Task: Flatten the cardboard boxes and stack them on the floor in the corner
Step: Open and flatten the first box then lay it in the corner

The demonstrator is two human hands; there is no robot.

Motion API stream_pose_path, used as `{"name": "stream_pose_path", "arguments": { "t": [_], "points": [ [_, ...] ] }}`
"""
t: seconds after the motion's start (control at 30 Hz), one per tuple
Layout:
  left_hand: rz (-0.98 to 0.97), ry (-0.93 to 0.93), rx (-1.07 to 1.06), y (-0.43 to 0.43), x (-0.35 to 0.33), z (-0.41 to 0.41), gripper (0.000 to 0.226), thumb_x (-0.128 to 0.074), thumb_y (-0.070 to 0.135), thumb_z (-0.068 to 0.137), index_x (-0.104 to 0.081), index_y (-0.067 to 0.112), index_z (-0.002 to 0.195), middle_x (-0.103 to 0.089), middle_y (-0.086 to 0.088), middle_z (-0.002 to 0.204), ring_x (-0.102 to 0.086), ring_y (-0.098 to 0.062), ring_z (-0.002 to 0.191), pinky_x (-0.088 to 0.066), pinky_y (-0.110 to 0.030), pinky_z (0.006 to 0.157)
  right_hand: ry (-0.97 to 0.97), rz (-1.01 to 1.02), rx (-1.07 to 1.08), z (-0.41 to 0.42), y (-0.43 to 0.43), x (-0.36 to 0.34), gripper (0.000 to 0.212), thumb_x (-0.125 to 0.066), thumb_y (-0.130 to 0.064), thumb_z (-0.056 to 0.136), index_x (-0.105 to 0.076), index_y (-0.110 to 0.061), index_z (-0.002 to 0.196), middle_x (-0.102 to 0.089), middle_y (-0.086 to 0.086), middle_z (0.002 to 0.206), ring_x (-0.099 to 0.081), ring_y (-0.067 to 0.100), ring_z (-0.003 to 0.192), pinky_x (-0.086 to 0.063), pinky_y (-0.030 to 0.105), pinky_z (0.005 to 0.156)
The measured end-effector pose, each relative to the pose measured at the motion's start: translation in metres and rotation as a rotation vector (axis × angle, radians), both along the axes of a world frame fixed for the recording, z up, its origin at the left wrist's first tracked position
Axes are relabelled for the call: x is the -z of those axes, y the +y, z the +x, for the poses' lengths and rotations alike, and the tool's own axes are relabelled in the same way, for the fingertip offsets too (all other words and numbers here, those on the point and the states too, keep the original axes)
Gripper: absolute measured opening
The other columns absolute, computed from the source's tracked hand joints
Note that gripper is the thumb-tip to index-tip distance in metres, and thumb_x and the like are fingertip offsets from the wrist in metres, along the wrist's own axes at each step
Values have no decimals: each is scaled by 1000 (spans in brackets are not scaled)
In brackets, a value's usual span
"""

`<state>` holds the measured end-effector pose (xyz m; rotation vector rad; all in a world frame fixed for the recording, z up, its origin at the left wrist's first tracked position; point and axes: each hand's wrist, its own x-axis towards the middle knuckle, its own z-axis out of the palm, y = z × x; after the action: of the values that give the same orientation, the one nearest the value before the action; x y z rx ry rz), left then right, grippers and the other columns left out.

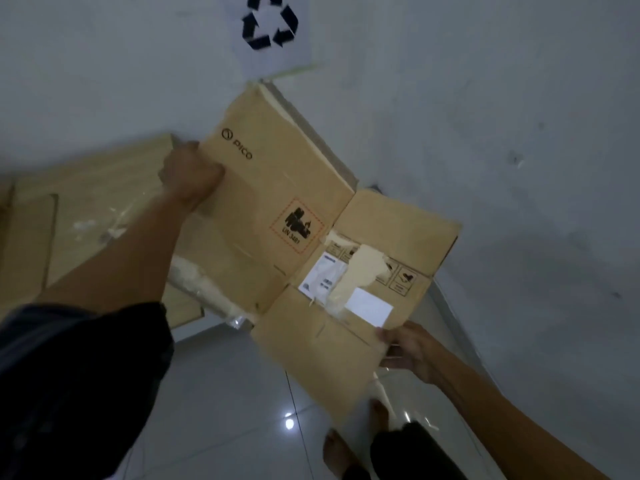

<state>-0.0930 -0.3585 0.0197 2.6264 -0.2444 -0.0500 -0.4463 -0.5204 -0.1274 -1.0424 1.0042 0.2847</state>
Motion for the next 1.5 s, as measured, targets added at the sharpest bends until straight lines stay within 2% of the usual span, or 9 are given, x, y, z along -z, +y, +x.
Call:
{"name": "stream_pose_path", "arguments": {
  "t": [0.27, 0.4, 0.6, 0.8, 0.9, 1.0, 1.1, 1.23, 1.5],
  "points": [
    [-158, 78, 67, -69, 38, 16, 51, -59, 33, 62, -64, 15, 109, -66, -11, 111, -61, -33, 103, -51, -43, 93, 147, 119, 149, 21, -15, 62, 24, -56, -4, 90, -53, -3, 114, -65, 13, 91, -62, 29, 79, -55, 40, 62],
    [-83, 85, 119, -103, 100, 45, 59, -58, 38, 57, -61, 16, 112, -65, -12, 108, -60, -35, 101, -48, -50, 94, 148, 178, 183, 42, -29, 110, 31, -54, -1, 90, -54, -5, 120, -67, 16, 95, -65, 29, 81, -55, 31, 50],
    [23, 209, 214, -173, 247, 121, 69, -57, 35, 58, -53, 22, 126, -58, -12, 121, -55, -36, 110, -42, -54, 101, 156, 335, 314, 83, -70, 261, 50, -58, 5, 84, -49, -14, 129, -68, 18, 111, -70, 36, 88, -57, 41, 63],
    [23, 151, 290, -235, 384, 168, 70, -58, 38, 63, -49, 25, 131, -53, -10, 129, -47, -38, 120, -40, -56, 102, 129, 454, 384, 137, -96, 400, 47, -61, 5, 82, -51, -6, 126, -74, 17, 90, -73, 28, 74, -58, 41, 60],
    [1, 66, 341, -250, 442, 183, 72, -64, 31, 77, -36, 23, 142, -39, -9, 145, -33, -36, 135, -27, -53, 113, 114, 554, 390, 160, -105, 466, 54, -64, -1, 76, -51, -8, 127, -72, 20, 104, -72, 30, 84, -59, 41, 61],
    [32, -28, 378, -247, 512, 167, 70, -64, 27, 86, -30, 17, 146, -31, -7, 153, -24, -27, 142, -5, -46, 119, 91, 562, 387, 178, -112, 532, 34, -60, -4, 83, -57, -7, 117, -74, 17, 96, -73, 27, 77, -60, 42, 61],
    [43, 47, 313, -220, 607, 122, 57, -64, 27, 86, -44, 14, 138, -43, -8, 146, -35, -25, 137, -15, -45, 117, 94, 517, 382, 196, -114, 589, 14, -52, -6, 92, -59, -8, 104, -75, 13, 77, -72, 24, 64, -60, 39, 55],
    [163, 186, 383, -185, 706, 63, 44, -63, 26, 87, -53, 18, 129, -49, -4, 141, -39, -21, 133, -18, -43, 116, 76, 548, 435, 207, -97, 633, 20, -46, -4, 95, -54, 3, 112, -71, 20, 73, -70, 26, 52, -55, 34, 40],
    [100, 302, 297, -165, 767, 32, 40, -61, 34, 89, -56, 19, 126, -50, -2, 139, -48, -21, 125, -39, -33, 102, -72, 507, 452, 206, -85, 648, 34, -48, -6, 95, -49, -4, 128, -64, 18, 97, -61, 29, 78, -52, 31, 36]
  ]
}}
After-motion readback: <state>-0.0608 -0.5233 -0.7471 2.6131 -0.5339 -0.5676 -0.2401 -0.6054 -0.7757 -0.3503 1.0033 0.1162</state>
